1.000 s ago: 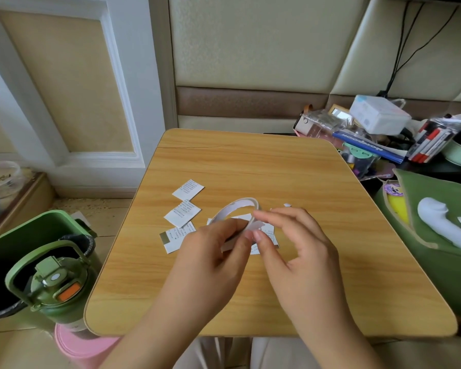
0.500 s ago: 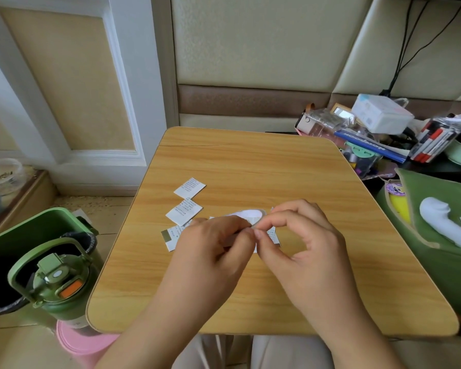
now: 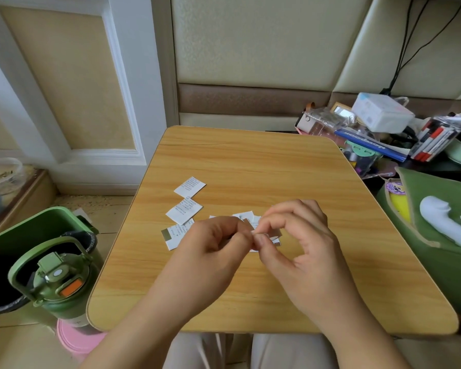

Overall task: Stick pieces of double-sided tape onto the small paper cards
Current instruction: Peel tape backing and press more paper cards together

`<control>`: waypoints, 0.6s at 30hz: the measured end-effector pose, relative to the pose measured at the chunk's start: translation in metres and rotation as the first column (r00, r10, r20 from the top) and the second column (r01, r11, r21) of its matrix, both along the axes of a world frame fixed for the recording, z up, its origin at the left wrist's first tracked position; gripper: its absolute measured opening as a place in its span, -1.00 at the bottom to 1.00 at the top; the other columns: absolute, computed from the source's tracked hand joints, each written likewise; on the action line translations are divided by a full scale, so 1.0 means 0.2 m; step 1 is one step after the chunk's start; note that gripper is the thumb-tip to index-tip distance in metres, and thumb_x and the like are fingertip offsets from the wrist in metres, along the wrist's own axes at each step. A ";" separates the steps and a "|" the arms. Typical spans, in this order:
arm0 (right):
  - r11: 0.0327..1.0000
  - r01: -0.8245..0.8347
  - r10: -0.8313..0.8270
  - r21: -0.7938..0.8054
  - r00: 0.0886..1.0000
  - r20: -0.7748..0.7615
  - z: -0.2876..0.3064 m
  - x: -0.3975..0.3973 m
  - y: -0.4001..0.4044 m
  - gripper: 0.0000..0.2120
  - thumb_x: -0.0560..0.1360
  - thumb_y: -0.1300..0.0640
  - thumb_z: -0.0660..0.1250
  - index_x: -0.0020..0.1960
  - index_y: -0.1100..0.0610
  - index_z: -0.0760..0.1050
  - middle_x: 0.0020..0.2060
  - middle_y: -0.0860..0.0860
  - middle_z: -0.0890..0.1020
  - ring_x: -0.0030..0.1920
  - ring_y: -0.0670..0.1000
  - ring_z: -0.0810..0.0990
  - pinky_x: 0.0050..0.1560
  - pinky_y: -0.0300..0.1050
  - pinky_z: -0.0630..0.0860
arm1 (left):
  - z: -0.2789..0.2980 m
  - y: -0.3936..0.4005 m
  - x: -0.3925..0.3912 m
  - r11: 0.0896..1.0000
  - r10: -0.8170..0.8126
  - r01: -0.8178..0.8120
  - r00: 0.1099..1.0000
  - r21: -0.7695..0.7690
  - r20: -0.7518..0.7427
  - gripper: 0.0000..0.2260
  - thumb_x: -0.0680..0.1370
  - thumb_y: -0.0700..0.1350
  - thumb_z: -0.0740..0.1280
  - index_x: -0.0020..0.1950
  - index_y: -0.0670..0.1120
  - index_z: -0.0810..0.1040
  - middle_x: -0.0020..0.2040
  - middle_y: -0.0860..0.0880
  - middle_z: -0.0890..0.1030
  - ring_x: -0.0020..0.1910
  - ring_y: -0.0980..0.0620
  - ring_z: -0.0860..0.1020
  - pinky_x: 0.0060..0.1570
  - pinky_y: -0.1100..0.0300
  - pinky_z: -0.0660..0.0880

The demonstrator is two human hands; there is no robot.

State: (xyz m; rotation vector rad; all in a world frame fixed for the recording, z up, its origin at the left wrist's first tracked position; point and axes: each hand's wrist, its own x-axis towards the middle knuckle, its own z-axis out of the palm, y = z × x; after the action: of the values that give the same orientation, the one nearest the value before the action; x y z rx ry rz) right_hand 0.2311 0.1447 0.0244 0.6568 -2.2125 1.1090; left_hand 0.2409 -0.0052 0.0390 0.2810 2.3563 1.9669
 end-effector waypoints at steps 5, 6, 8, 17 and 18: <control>0.995 -0.046 0.047 0.091 0.999 -0.006 0.02 0.00 0.01 -0.97 0.48 0.11 0.26 -0.11 -0.01 0.46 -0.11 -0.20 0.49 0.00 -0.15 0.43 -0.01 0.03 0.42 | 0.02 -0.01 0.00 0.998 -0.049 0.049 0.999 0.025 0.008 -0.72 0.53 0.00 0.26 -0.38 0.07 0.56 -0.49 0.05 0.30 -0.50 0.09 0.15 -0.51 0.29 0.12; 0.993 -0.060 0.061 0.098 0.998 -0.010 0.02 0.00 0.01 -0.96 0.48 0.12 0.26 -0.11 -0.01 0.44 -0.11 -0.20 0.49 0.00 -0.14 0.43 -0.02 0.03 0.43 | 0.01 -0.01 0.00 0.998 -0.051 0.050 0.998 0.041 0.020 -0.73 0.50 0.03 0.26 -0.38 0.06 0.55 -0.48 0.05 0.29 -0.46 0.06 0.16 -0.47 0.26 0.12; 0.992 -0.090 0.089 0.085 0.996 0.016 0.02 0.00 0.02 -0.96 0.49 0.13 0.26 -0.14 0.02 0.46 -0.12 -0.19 0.50 0.01 -0.11 0.45 -0.02 0.04 0.44 | -0.01 0.00 -0.01 0.994 -0.057 0.051 0.996 0.093 0.067 -0.78 0.42 0.01 0.23 -0.40 0.01 0.53 -0.46 0.05 0.27 -0.40 0.03 0.16 -0.39 0.17 0.11; 0.830 -0.233 0.460 -0.507 0.799 0.386 0.02 0.05 0.10 -0.95 0.41 0.02 0.33 -0.21 -0.03 0.53 0.02 -0.11 0.58 0.19 -0.06 0.50 0.18 -0.33 0.36 | -0.10 -0.01 -0.10 0.908 0.010 -0.138 0.951 0.395 0.310 -0.66 0.57 -0.17 0.27 -0.38 -0.06 0.64 -0.38 -0.06 0.31 -0.42 0.09 0.25 -0.25 0.17 0.19; 0.775 -0.190 0.494 -0.603 0.777 0.391 0.02 0.05 0.11 -0.90 0.36 -0.04 0.40 -0.21 -0.02 0.57 0.04 -0.10 0.60 0.20 -0.08 0.50 0.16 -0.32 0.39 | -0.11 -0.02 -0.11 0.912 0.023 -0.151 0.948 0.382 0.319 -0.67 0.58 -0.16 0.25 -0.35 -0.07 0.64 -0.37 -0.06 0.33 -0.42 0.09 0.27 -0.23 0.17 0.20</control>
State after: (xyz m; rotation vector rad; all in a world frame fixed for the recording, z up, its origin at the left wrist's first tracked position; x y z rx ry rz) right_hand 0.2403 0.1662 0.0285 0.5745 -2.0585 2.2490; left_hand 0.2194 -0.0096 0.0166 -0.1167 1.7921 2.3291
